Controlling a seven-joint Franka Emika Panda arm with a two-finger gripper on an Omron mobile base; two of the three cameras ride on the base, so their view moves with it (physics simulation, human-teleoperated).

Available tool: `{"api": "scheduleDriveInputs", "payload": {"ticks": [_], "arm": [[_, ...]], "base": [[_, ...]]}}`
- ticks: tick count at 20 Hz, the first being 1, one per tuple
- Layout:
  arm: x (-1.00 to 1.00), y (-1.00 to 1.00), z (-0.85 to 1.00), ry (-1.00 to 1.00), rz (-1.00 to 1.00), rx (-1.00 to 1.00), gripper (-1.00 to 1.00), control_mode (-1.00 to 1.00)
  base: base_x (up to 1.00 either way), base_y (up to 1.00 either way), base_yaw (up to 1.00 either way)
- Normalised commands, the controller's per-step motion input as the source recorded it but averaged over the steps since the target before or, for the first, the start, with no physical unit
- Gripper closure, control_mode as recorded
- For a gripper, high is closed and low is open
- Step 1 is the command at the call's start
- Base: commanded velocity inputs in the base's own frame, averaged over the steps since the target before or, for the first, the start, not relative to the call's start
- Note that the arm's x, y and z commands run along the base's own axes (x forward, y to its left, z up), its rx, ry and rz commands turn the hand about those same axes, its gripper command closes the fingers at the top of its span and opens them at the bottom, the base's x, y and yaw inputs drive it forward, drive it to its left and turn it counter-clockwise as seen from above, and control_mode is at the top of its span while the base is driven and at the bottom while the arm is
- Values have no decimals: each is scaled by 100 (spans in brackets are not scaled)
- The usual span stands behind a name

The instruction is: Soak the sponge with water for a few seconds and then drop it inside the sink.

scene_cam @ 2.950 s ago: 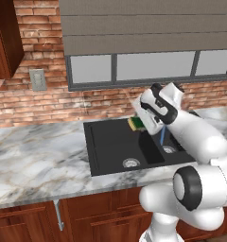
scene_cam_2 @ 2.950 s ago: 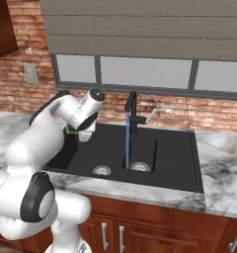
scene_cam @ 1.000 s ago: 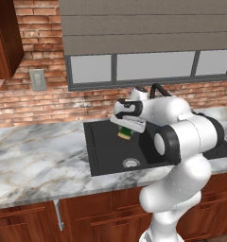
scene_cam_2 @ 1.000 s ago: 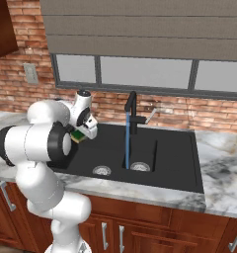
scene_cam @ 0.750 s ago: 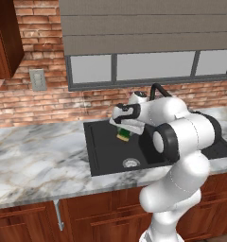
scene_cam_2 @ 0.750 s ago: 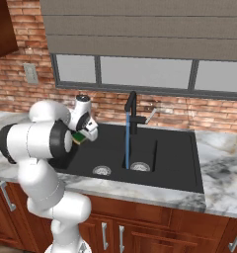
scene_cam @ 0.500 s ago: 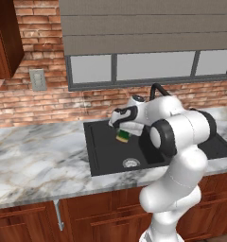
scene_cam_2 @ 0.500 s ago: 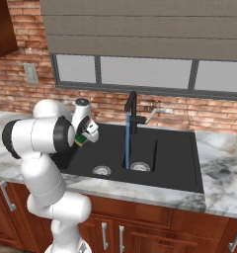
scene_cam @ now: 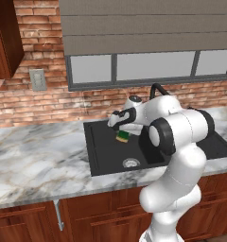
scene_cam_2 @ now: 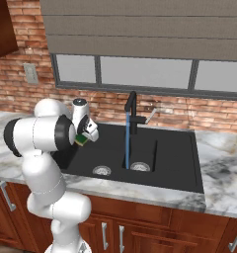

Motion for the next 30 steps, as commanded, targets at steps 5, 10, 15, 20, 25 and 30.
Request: {"api": "scheduleDriveInputs", "payload": {"ticks": [5,10,15,20,25,30], "arm": [[-4,3,-1,0,0,0,100,-100],[-39,3,0,0,0,0,100,-100],[-40,2,-3,0,0,0,100,-100],[-5,0,-21,-3,0,0,100,-100],[7,0,-23,-6,0,-1,100,-100],[0,0,-20,-3,0,0,100,-100]], "base": [[0,0,0],[0,0,0],[0,0,0],[0,0,0],[0,0,0],[0,0,0]]}}
